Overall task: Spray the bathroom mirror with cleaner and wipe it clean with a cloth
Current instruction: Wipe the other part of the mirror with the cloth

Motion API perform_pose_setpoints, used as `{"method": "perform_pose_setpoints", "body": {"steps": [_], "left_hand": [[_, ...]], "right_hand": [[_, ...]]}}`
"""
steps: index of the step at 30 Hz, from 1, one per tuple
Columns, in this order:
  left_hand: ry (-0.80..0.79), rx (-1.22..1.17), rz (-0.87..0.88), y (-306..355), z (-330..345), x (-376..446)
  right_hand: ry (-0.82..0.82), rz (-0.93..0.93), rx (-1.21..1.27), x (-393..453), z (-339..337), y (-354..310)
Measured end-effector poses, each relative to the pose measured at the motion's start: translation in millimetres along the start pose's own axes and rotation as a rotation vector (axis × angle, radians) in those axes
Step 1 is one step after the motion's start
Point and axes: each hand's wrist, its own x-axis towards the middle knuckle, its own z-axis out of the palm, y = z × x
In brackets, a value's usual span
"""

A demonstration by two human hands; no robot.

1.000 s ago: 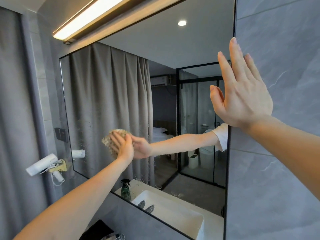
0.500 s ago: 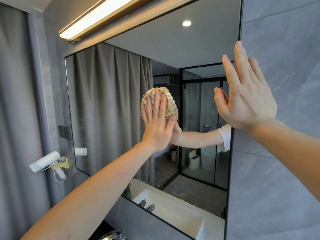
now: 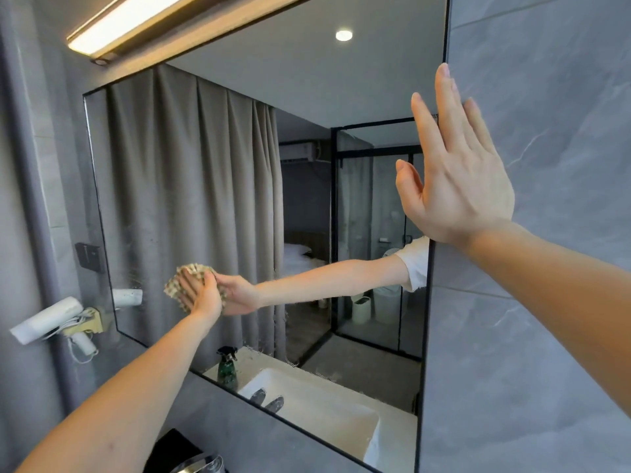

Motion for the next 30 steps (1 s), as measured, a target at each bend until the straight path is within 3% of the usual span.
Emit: {"method": "perform_pose_setpoints", "body": {"steps": [4, 9, 13, 17, 20, 26, 30], "left_hand": [[-0.033, 0.006, -0.068, -36.0, 10.1, -41.0], [-0.123, -0.028, -0.064, -25.3, 25.5, -89.2], [-0.222, 0.171, 0.35, 12.3, 35.1, -128.9], [-0.204, 0.441, 0.797, 43.4, 55.5, -179.9], [-0.162, 0.534, 0.98, 36.4, 64.8, -194.1], [-0.149, 0.537, 1.091, 26.9, 55.2, -162.5], [-0.064, 0.426, 0.794, 39.5, 33.5, -104.2]], "right_hand": [[-0.002, -0.001, -0.001, -0.1, -0.2, -0.1], [-0.01, 0.001, 0.003, -0.5, -1.0, 0.0], [-0.02, 0.003, 0.003, -0.5, -2.6, -0.2], [-0.028, 0.008, 0.002, -0.6, -3.9, -1.1], [-0.029, 0.01, 0.001, -1.1, -4.3, -1.2], [-0.026, 0.01, 0.002, -1.5, -3.6, -1.6], [-0.026, 0.013, -0.004, -1.6, -3.3, -1.1]]}}
